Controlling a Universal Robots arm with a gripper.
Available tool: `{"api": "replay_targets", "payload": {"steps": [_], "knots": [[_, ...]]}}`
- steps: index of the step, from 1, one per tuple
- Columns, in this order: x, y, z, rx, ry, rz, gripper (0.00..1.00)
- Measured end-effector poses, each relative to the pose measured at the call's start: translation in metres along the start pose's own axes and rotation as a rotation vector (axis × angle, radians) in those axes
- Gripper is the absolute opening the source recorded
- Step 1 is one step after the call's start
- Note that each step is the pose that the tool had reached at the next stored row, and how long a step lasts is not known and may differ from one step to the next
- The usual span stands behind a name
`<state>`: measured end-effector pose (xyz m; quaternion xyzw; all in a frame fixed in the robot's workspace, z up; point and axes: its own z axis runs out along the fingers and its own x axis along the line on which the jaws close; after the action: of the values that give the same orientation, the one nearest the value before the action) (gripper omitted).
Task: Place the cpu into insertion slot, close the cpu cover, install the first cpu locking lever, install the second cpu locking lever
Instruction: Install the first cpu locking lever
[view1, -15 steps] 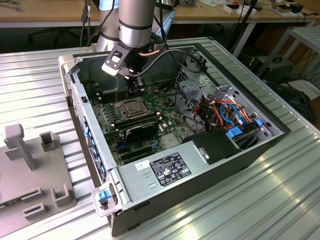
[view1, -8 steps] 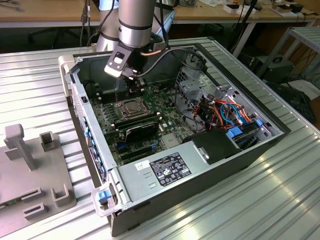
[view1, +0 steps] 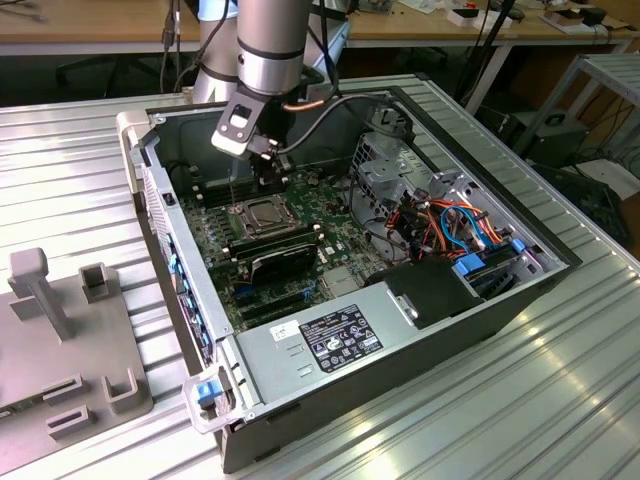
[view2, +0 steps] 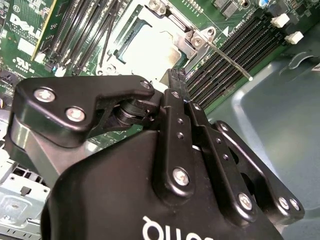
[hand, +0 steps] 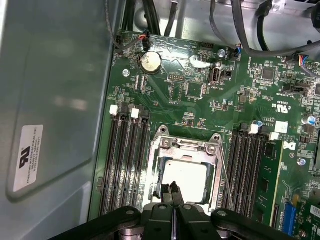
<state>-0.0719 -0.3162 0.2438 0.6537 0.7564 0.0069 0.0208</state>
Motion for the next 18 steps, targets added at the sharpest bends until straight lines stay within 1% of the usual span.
{"api": "replay_targets", "payload": {"steps": [3,5,7,10,12,16,18], "knots": [[0.0001,0.0001,-0.0032,-0.0002,0.0001,-0.003,0.11],[0.0001,0.0003,-0.0066,-0.0003,-0.0001,-0.006,0.11],[0.0,0.0005,-0.0122,-0.0002,-0.0007,-0.014,0.11],[-0.0001,0.0006,-0.016,-0.0004,-0.001,-0.025,0.11],[0.0,0.0005,-0.0162,-0.001,-0.0007,-0.045,0.11],[0.0001,-0.0003,-0.0163,-0.0023,0.0013,-0.109,0.11],[0.0003,-0.002,-0.0164,-0.0027,0.002,-0.125,0.11]]}}
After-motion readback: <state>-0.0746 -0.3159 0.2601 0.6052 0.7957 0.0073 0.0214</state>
